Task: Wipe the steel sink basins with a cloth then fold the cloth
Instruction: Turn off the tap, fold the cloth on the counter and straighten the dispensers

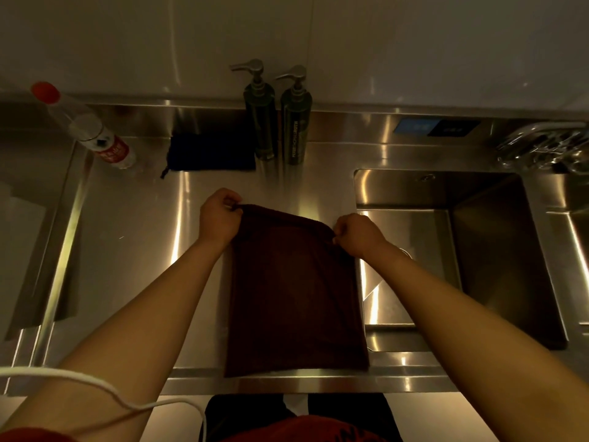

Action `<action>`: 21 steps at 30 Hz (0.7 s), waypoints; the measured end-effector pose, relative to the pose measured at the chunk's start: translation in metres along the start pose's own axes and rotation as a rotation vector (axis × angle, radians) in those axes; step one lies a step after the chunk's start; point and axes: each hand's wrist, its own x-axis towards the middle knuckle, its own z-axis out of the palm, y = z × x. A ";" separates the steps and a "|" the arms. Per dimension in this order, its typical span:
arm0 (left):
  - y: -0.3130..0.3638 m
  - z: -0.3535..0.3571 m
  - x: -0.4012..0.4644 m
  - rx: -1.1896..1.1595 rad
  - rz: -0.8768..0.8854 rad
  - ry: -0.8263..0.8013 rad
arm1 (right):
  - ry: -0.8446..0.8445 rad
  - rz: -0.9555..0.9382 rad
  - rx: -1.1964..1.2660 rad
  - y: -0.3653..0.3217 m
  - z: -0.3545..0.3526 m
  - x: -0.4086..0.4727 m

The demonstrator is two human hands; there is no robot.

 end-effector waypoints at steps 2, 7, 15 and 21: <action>0.001 -0.002 0.001 -0.005 0.011 0.002 | 0.083 0.003 0.050 0.002 -0.009 0.004; 0.003 -0.002 0.008 -0.046 -0.007 0.017 | 0.303 0.028 0.094 0.005 -0.041 0.025; -0.007 -0.006 0.008 0.208 0.089 0.071 | 0.423 -0.128 -0.237 -0.005 -0.036 0.029; -0.006 -0.008 -0.024 0.372 0.303 -0.222 | 0.187 -0.229 -0.083 0.000 -0.004 -0.003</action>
